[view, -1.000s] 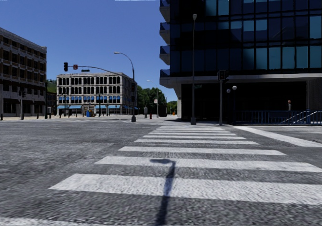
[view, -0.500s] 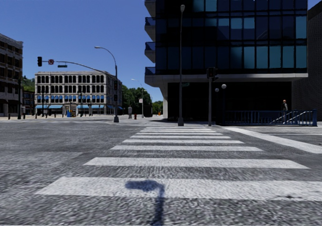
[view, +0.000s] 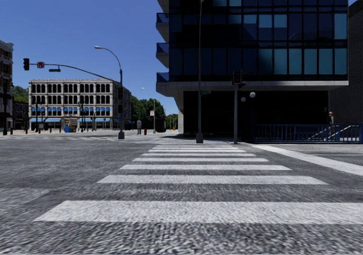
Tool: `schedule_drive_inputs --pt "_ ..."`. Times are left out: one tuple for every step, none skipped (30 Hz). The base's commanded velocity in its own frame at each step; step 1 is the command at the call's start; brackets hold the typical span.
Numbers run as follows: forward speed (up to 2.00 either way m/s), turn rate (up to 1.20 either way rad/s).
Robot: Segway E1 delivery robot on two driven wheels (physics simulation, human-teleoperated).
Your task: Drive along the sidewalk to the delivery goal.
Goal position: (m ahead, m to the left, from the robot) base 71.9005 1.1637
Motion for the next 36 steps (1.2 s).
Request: schedule_drive_inputs --pt "2.00 0.00" --pt "2.00 0.00" --pt "2.00 0.00" --pt "2.00 0.00" --pt "2.00 0.00" --pt "2.00 0.00" --pt "2.00 0.00" --pt "2.00 0.00" --pt "2.00 0.00" --pt "2.00 0.00" --pt "2.00 0.00" --pt "2.00 0.00" --pt "2.00 0.00" --pt "2.00 0.00" --pt "2.00 0.00" --pt "2.00 0.00" --pt "2.00 0.00" --pt "2.00 0.00" --pt "2.00 0.00" --pt "2.00 0.00" --pt "2.00 0.00" --pt "2.00 0.00" --pt "2.00 0.00" --pt "2.00 0.00" --pt "2.00 0.00" --pt "2.00 0.00" --pt "2.00 0.00" --pt "2.00 0.00" --pt "2.00 0.00" --pt "2.00 0.00" --pt "2.00 0.00" --pt "2.00 0.00" --pt "2.00 0.00" --pt "2.00 0.00" --pt "2.00 0.00" --pt "2.00 0.00"
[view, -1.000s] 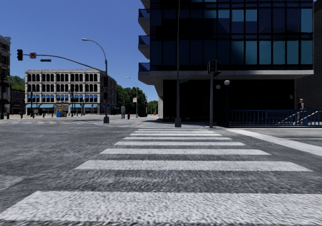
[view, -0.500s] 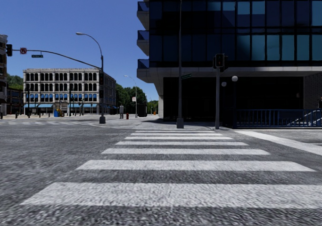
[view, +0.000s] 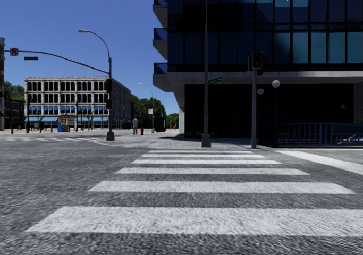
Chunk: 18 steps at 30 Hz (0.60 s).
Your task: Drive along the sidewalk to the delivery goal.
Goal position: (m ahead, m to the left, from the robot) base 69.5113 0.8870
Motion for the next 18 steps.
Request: schedule_drive_inputs --pt "2.00 0.00" --pt "2.00 0.00" --pt "2.00 0.00" --pt "2.00 0.00" --pt "2.00 0.00" --pt "2.00 0.00" --pt "2.00 0.00" --pt "2.00 0.00" --pt "2.00 0.00" --pt "2.00 0.00" --pt "2.00 0.00" --pt "2.00 0.00" --pt "2.00 0.00" --pt "2.00 0.00" --pt "2.00 0.00" --pt "2.00 0.00" --pt "2.00 0.00" --pt "2.00 0.00"
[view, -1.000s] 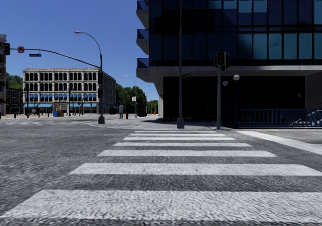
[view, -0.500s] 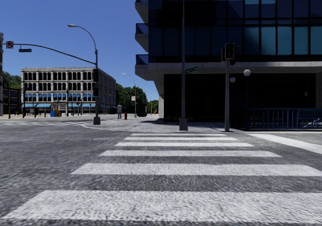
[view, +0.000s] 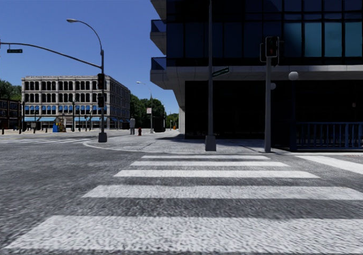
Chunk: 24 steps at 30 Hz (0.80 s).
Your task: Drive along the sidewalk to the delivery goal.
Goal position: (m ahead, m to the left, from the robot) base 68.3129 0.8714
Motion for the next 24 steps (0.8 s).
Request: schedule_drive_inputs --pt "2.00 0.00" --pt "2.00 0.00" --pt "2.00 0.00" --pt "2.00 0.00" --pt "2.00 0.00" --pt "2.00 0.00" --pt "2.00 0.00" --pt "2.00 0.00" --pt "2.00 0.00" --pt "2.00 0.00" --pt "2.00 0.00" --pt "2.00 0.00" --pt "2.00 0.00" --pt "2.00 0.00" --pt "2.00 0.00" --pt "2.00 0.00" --pt "2.00 0.00" --pt "2.00 0.00" --pt "2.00 0.00" --pt "2.00 0.00" --pt "2.00 0.00" --pt "2.00 0.00" --pt "2.00 0.00" --pt "2.00 0.00"
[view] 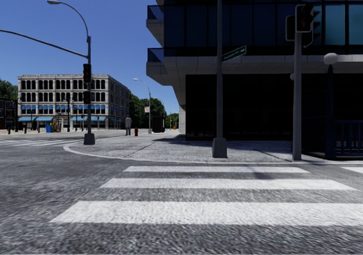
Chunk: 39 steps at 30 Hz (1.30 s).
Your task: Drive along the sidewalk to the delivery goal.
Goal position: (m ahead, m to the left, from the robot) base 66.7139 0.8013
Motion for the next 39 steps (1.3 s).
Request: schedule_drive_inputs --pt "2.00 0.00" --pt "2.00 0.00" --pt "2.00 0.00" --pt "2.00 0.00" --pt "2.00 0.00" --pt "2.00 0.00" --pt "2.00 0.00" --pt "2.00 0.00" --pt "2.00 0.00" --pt "2.00 0.00" --pt "2.00 0.00" --pt "2.00 0.00" --pt "2.00 0.00" --pt "2.00 0.00" --pt "2.00 0.00" --pt "2.00 0.00" --pt "2.00 0.00" --pt "2.00 0.00" --pt "2.00 0.00" --pt "2.00 0.00" --pt "2.00 0.00" --pt "2.00 0.00" --pt "2.00 0.00" --pt "2.00 0.00" --pt "2.00 0.00" --pt "2.00 0.00" --pt "2.00 0.00" --pt "2.00 0.00" --pt "2.00 0.00" --pt "2.00 0.00" --pt "2.00 0.00" --pt "2.00 0.00" --pt "2.00 0.00" --pt "2.00 0.00" --pt "2.00 0.00" --pt "2.00 0.00" --pt "2.00 0.00" --pt "2.00 0.00" --pt "2.00 0.00"
